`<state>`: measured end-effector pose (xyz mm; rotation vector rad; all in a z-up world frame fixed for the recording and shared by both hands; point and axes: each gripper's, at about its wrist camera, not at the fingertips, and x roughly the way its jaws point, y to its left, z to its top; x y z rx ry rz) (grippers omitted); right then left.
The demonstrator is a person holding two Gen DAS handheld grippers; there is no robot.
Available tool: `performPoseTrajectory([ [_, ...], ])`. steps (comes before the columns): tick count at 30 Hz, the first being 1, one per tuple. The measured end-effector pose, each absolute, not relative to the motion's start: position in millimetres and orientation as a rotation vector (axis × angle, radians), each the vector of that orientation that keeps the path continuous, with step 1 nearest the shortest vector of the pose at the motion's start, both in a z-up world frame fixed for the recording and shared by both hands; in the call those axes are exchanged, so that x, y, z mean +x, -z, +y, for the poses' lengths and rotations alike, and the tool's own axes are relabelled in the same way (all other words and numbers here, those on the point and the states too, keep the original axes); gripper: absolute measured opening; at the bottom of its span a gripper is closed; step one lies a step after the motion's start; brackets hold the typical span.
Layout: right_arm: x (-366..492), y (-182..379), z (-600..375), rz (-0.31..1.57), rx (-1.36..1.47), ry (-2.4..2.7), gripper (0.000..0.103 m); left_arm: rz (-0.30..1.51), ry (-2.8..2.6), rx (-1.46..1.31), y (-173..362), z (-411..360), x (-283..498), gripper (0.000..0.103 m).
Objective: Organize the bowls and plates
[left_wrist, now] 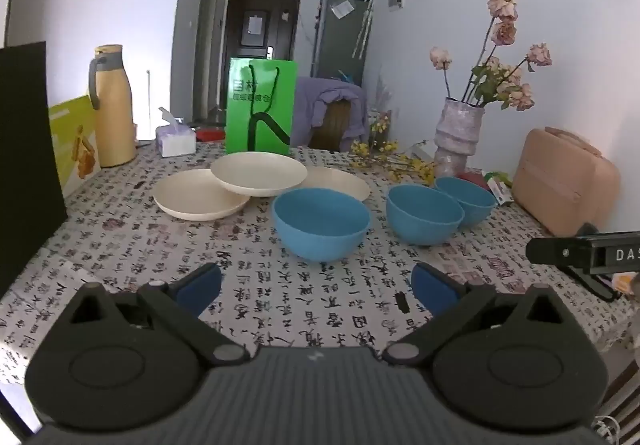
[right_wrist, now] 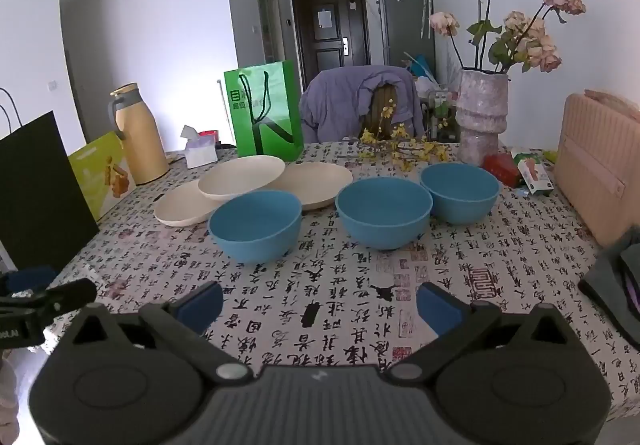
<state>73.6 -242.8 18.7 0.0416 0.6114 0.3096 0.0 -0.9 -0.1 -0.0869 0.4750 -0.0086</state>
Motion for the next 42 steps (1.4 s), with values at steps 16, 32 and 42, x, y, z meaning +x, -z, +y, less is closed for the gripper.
performPoseTrajectory([
  [16, 75, -17, -242, 0.617, 0.038, -0.303, 0.103, 0.461, 0.023, -0.101, 3, 2, 2, 0.103],
  [32, 80, -10, -243, 0.625, 0.046, -0.304, 0.103, 0.461, 0.008, -0.114, 3, 5, 6, 0.103],
  [42, 80, -11, -241, 0.624, 0.043, -0.303, 0.103, 0.457, 0.004, -0.111, 3, 4, 6, 0.103],
])
